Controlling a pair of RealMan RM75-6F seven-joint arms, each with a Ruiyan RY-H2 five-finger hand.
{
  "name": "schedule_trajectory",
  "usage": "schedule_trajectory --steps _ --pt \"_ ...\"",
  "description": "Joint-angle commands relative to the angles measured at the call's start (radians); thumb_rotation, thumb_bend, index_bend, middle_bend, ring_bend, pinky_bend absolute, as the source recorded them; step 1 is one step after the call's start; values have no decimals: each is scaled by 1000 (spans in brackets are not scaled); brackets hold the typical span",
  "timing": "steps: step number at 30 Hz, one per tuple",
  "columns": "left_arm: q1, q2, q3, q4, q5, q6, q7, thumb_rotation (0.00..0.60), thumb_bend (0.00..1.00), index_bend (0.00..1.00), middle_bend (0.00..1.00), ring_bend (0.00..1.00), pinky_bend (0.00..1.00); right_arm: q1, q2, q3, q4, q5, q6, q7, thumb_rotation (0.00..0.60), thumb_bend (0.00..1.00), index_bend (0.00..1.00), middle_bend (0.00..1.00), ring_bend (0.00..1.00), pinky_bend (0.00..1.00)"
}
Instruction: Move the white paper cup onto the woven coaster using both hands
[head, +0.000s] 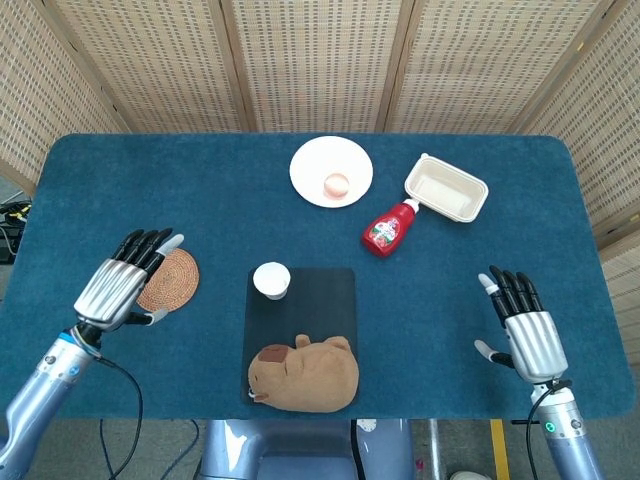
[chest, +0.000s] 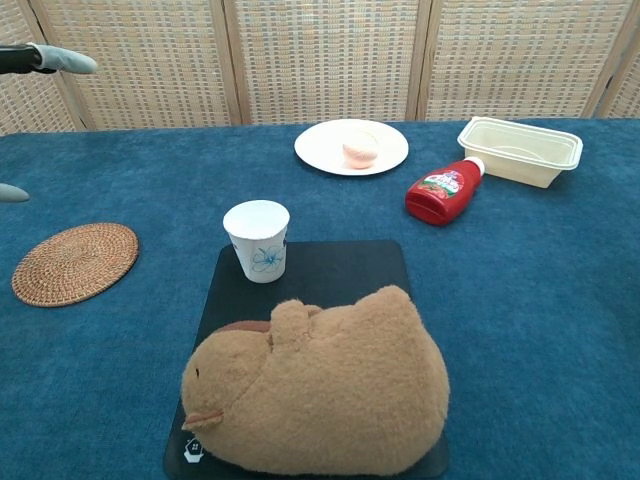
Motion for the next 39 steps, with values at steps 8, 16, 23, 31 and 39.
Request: schedule_trajectory --steps 8,16,23,31,39 --pt "-202 -3 -44 -26 -275 -241 176 600 195 0 0 0 0 -23 8 33 4 -16 -19 25 600 50 33 0 0 0" --pt "-340 -104 -13 -35 -496 -221 418 600 199 0 0 0 0 -40 15 55 6 -33 -32 49 600 49 34 0 0 0" --pt "-433 -149 7 -38 -639 -198 545 600 198 0 0 0 0 -49 20 67 5 -41 -38 67 600 49 34 0 0 0" --pt "-539 -196 38 -48 -802 -150 663 600 201 0 0 0 0 -62 31 82 6 -47 -41 104 600 50 34 0 0 0" --pt "-632 -270 52 -1 -919 -121 713 600 205 0 0 0 0 -74 39 98 9 -51 -48 136 600 50 34 0 0 0"
